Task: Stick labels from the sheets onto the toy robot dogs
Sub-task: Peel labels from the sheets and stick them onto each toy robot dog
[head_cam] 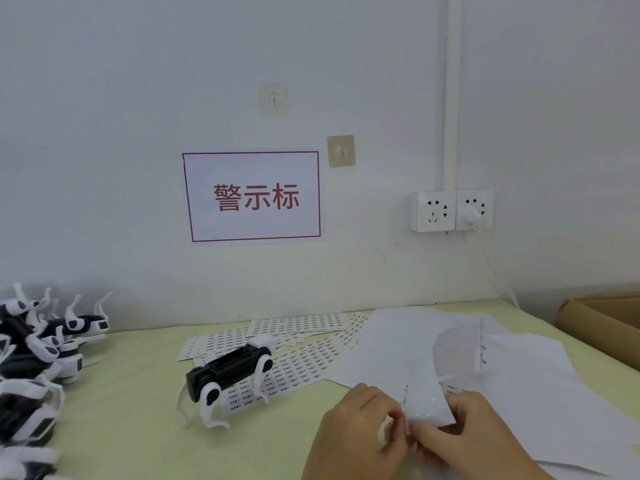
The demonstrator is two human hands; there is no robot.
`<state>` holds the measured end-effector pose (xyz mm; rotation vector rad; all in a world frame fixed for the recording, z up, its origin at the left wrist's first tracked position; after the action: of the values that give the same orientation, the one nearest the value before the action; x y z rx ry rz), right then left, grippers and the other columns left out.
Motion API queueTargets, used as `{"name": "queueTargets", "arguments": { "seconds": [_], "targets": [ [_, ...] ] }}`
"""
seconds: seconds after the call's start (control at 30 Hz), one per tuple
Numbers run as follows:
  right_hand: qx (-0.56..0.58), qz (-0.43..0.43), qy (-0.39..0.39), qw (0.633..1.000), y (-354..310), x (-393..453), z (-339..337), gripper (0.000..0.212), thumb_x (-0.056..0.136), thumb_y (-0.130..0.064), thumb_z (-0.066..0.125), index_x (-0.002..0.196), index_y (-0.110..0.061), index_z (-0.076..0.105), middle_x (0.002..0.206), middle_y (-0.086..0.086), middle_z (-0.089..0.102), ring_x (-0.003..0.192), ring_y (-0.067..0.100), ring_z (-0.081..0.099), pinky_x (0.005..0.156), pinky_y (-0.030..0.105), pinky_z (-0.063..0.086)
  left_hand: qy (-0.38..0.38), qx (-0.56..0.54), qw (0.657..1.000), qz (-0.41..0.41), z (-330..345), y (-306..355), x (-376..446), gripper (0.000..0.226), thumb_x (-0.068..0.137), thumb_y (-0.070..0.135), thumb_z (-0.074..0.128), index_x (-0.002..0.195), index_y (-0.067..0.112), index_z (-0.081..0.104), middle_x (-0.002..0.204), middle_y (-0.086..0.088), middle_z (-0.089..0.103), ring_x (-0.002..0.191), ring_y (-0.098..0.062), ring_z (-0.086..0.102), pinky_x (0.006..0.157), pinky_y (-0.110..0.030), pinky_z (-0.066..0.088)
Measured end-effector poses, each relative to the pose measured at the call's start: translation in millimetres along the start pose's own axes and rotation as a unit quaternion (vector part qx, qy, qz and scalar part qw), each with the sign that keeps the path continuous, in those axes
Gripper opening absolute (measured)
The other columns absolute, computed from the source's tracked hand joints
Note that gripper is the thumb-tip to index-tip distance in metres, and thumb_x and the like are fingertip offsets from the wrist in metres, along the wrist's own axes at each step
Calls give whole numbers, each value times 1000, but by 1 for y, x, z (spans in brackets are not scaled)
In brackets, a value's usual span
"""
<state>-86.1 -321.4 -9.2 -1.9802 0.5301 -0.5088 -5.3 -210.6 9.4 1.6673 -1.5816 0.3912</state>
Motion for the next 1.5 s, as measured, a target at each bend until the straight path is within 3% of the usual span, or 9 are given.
{"name": "queueTargets", "arguments": {
  "seconds": [0.07, 0.2, 0.47, 0.77, 0.9, 1.07, 1.17, 1.33, 1.5],
  "targets": [
    [17, -19, 22, 999, -2, 1, -4, 27, 80, -11, 70, 54, -17, 70, 51, -2, 60, 51, 5, 50, 54, 17, 35, 20, -1, 1000, 24, -2, 8, 7, 12, 76, 20, 60, 70, 14, 68, 70, 9, 63, 65, -11, 59, 48, -14, 41],
    [36, -18, 23, 999, -4, -2, -3, 26, 83, -10, 72, 57, -5, 72, 50, 2, 62, 50, 6, 51, 54, 17, 36, 68, 34, 996, 53, -12, 16, 6, 13, 79, 19, 60, 71, 14, 68, 71, 8, 64, 65, -9, 58, 48, -16, 43],
    [16, -32, 15, 999, -10, -5, 2, 39, 85, -13, 73, 46, -22, 73, 53, 1, 69, 49, 3, 59, 53, 13, 41, 72, 66, 992, 80, -12, 18, 6, 15, 81, 16, 61, 70, 11, 70, 72, 5, 65, 66, -16, 62, 48, -25, 49],
    [3, -28, 48, 998, -8, -2, 1, 55, 80, -8, 75, 39, -11, 39, 42, 2, 34, 44, 9, 30, 48, 19, 22, 107, 109, 983, 106, -14, 23, 7, 12, 71, 12, 59, 60, 11, 64, 64, 5, 60, 58, -15, 57, 44, -22, 43],
    [9, -30, 27, 999, -8, -3, 3, 53, 81, -8, 73, 36, -14, 47, 39, -5, 43, 42, 6, 35, 47, 16, 25, 87, 53, 994, 45, -12, 12, 6, 10, 73, 16, 57, 65, 12, 63, 67, 7, 59, 63, -7, 55, 50, -15, 43],
    [36, -31, -3, 999, -16, -7, 7, 27, 88, -14, 70, 64, -21, 79, 67, 4, 74, 61, 11, 64, 59, 19, 45, 97, -110, 980, -136, -13, -17, 3, 10, 86, 31, 60, 94, 25, 58, 89, 12, 61, 88, -4, 56, 69, -15, 44],
    [40, -34, 0, 999, -18, -7, 6, 28, 88, -14, 70, 66, -27, 80, 72, 2, 76, 63, 8, 67, 62, 16, 47, 75, -209, 949, -226, -10, -32, 2, 23, 91, 29, 68, 107, 29, 51, 83, 4, 68, 72, -5, 60, 66, -18, 47],
    [50, -31, -2, 998, -18, -4, 4, 28, 86, -12, 73, 74, -36, 80, 78, -1, 77, 70, 7, 71, 66, 18, 52, 78, -274, 932, -223, -12, -37, 1, 34, 87, 7, 71, 108, 22, 50, 69, 2, 64, 69, -12, 60, 67, -30, 49],
    [117, 3, 34, 993, -7, 2, -7, 13, 83, -14, 76, 83, -25, 82, 89, 2, 78, 85, 21, 74, 70, 32, 56, 75, -255, 951, -161, -14, -21, 4, 23, 83, 17, 68, 101, 22, 55, 70, 11, 65, 68, -5, 59, 65, -22, 48]
  ]
}}
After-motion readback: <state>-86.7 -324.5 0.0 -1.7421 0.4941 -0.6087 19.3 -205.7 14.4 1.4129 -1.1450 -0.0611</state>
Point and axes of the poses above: each hand's wrist, its own x-axis towards the middle knuckle, its own z-axis out of the palm, y = z × x, the point moved 8 cm from there along x, towards the middle knuckle
